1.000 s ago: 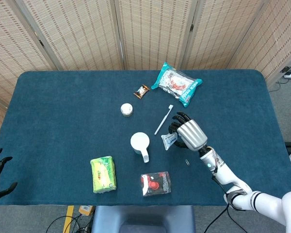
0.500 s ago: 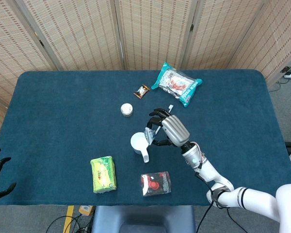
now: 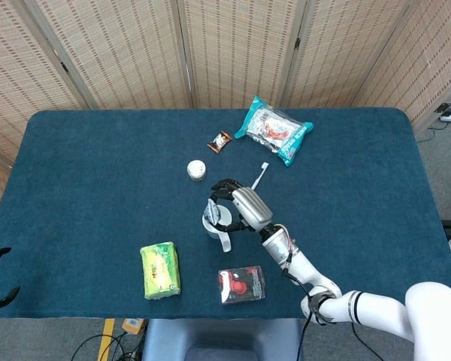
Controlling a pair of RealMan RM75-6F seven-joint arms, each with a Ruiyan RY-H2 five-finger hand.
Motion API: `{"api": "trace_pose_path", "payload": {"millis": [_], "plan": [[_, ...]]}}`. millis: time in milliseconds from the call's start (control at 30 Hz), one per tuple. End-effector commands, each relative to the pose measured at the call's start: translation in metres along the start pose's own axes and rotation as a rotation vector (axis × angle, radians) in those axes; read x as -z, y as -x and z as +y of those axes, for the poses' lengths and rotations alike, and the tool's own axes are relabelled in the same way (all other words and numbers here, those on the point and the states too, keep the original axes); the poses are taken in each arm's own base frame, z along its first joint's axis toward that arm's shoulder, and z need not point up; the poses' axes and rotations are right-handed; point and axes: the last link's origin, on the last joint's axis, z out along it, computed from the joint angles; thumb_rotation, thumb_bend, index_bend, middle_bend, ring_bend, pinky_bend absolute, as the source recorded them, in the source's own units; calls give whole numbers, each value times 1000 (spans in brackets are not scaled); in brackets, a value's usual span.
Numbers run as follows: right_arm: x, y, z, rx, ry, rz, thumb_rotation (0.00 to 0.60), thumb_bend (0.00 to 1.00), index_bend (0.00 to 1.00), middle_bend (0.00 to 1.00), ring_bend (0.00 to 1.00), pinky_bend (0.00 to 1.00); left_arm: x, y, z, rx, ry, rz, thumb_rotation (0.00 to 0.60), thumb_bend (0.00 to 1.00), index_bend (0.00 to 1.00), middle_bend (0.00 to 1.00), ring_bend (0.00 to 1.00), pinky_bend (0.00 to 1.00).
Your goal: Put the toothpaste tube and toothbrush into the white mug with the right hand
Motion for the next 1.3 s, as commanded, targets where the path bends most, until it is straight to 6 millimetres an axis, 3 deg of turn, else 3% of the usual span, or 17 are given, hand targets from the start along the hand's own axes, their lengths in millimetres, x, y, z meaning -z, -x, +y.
{"api": "trace_pose_path", "payload": {"millis": [33,333,700,833,967,1233,1300], "plan": [[-1,5,4,-14,19,-10,600,336,771,543,262,195,0,1,-1,0,-3,-3,600,229,252,78,50,150],[-4,16,22,-46,84,-38,600,301,741,428,232,179,1,3,-2,-1,-10,-14,600,229,252,78,50,150],[-4,20,34,-53,112,-58,600,224,248,265,88,78,0,6,-2,-4,-14,-21,600,229,251,78,50,150],[-4,17,35,-50,110,-59,600,217,133,230,65,65,0,6,-1,-3,-12,-20,600,229,251,78,50,150],[-1,5,31,-32,81,-48,600,215,84,208,52,60,0,5,-2,-3,-14,-17,600,229,251,78,50,150],[9,-47,32,21,58,41,600,214,72,198,42,60,0,6,-1,0,-8,-10,600,229,251,78,50,150],[11,-59,35,38,70,62,600,260,73,198,42,60,-1,5,0,3,-1,-6,600,229,252,78,50,150]]}}
